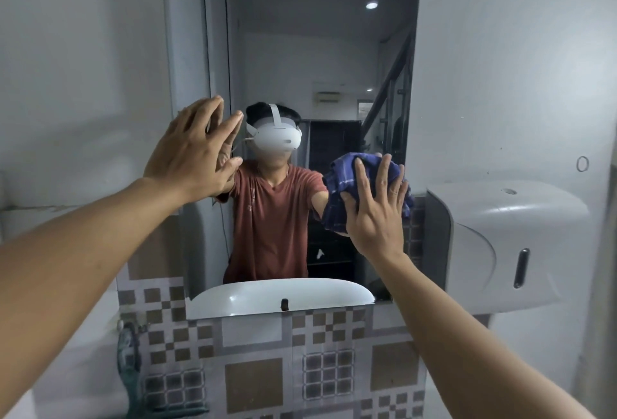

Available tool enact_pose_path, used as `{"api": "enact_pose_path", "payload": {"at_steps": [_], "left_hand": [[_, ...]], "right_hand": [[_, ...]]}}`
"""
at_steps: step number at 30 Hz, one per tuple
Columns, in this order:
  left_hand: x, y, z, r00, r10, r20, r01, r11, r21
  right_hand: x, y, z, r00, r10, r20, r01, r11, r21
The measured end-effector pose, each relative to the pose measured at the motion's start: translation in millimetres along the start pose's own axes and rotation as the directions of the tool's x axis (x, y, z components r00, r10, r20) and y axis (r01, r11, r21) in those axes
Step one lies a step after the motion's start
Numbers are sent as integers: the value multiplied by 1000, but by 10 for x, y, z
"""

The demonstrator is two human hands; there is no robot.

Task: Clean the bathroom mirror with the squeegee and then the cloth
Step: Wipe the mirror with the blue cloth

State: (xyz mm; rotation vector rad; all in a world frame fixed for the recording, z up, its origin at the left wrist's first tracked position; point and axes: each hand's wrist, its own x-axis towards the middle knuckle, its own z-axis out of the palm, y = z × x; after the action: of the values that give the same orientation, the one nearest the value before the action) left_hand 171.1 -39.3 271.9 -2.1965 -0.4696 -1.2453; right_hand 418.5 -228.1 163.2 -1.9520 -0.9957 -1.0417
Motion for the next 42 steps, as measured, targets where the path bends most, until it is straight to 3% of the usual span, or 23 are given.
{"api": "enact_pose_path", "payload": {"at_steps": [8,17,25,29,34,38,42], "left_hand": [[-2,23,-34,997,8,-71,-7,1000,19],[-10,-5,5,1000,13,-17,-12,999,32],[12,-47,-22,999,33,-5,-33,998,54],[16,-204,-51,993,113,36,-117,988,99],[-12,-225,-32,994,100,49,-104,992,74],[-15,-236,-26,994,94,60,-98,993,67],[7,-277,-38,993,106,58,-111,990,85]], "right_hand": [[-481,164,167,998,4,65,-4,1000,9],[-785,0,393,991,107,78,-110,993,35],[-586,-603,518,991,-132,-10,131,991,-8],[-508,-930,600,943,-333,-8,333,942,-52],[-465,-1433,695,911,-411,21,411,912,12],[-473,-1701,792,807,-586,69,584,810,50],[-628,-1784,907,747,-656,104,652,754,74]]}}
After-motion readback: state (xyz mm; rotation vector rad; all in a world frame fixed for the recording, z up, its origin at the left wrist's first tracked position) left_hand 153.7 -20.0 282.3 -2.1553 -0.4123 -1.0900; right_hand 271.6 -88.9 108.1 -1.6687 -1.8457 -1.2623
